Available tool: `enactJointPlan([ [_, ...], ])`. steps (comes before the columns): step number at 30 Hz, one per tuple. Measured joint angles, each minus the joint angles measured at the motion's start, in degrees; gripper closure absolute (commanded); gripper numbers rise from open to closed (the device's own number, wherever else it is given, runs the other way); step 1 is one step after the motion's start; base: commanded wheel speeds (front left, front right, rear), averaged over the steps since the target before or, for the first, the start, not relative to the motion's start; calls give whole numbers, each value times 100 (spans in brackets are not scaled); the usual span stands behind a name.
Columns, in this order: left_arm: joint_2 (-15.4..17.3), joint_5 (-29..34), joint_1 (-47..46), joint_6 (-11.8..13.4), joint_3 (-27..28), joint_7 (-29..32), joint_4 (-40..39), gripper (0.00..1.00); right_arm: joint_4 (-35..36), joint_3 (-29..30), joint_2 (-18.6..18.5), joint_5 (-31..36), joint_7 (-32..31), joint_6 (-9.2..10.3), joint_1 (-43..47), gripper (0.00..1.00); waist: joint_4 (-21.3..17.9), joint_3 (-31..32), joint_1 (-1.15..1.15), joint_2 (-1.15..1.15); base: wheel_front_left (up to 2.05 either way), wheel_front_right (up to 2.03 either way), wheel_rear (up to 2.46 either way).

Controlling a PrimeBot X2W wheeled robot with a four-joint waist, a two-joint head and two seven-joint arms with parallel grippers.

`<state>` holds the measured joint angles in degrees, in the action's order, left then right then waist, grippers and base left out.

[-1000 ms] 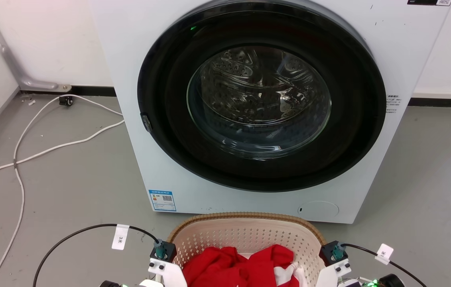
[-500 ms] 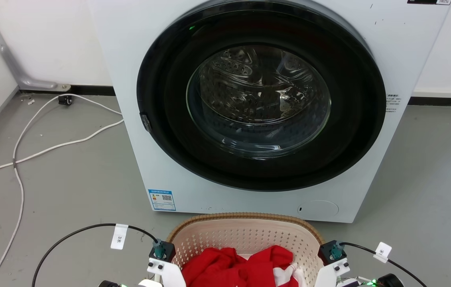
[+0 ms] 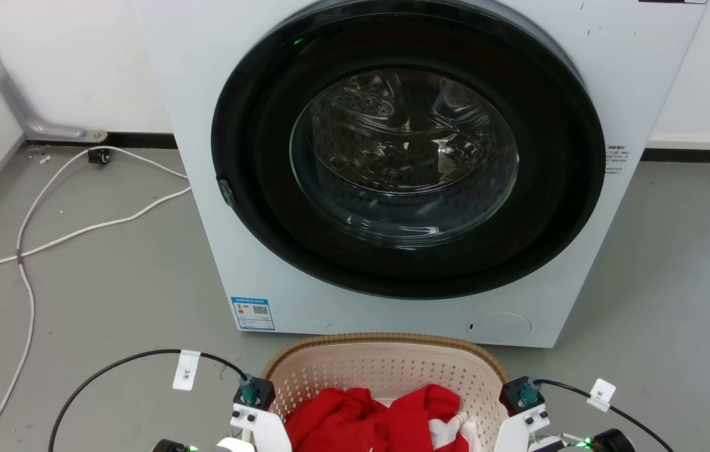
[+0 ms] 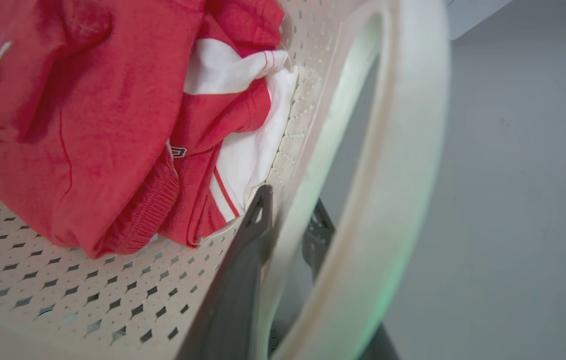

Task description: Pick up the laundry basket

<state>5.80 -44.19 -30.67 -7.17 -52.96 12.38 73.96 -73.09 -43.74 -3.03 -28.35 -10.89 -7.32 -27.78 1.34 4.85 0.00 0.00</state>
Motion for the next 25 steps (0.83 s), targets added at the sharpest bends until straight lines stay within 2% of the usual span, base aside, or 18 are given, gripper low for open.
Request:
enactJointPlan([
  [25, 8, -127, -2, -15, -111, 1, 0, 100, -42, -468, -41, -411, 18, 1, -47, 100, -31, -41, 0, 0, 0, 0, 0],
])
